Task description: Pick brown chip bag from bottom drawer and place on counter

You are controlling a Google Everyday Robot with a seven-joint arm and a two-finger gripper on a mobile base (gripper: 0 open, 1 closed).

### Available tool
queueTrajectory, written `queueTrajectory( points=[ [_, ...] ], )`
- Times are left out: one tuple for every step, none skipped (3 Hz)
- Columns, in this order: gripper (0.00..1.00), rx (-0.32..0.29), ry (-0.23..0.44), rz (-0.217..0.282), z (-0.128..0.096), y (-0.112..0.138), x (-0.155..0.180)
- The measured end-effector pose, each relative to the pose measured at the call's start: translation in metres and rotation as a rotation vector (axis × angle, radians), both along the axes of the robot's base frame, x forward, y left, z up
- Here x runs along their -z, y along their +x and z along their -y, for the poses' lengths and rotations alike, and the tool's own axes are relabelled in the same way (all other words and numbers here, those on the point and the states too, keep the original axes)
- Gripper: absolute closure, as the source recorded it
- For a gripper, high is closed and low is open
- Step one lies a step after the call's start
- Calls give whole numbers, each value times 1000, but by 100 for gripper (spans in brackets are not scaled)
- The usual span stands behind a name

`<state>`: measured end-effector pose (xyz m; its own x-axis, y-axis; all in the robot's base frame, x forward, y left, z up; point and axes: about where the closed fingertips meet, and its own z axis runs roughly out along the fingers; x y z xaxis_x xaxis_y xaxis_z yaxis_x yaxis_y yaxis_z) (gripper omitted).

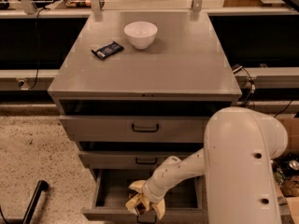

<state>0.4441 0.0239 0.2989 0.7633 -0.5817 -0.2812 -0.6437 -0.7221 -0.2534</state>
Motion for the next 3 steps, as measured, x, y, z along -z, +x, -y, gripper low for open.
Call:
queueTrajectory(
  points=[
    [18,17,-5,-23,0,-1,24],
    [43,38,0,-36,2,2,43],
    [65,49,70,-21,-6,6,33]
  ],
)
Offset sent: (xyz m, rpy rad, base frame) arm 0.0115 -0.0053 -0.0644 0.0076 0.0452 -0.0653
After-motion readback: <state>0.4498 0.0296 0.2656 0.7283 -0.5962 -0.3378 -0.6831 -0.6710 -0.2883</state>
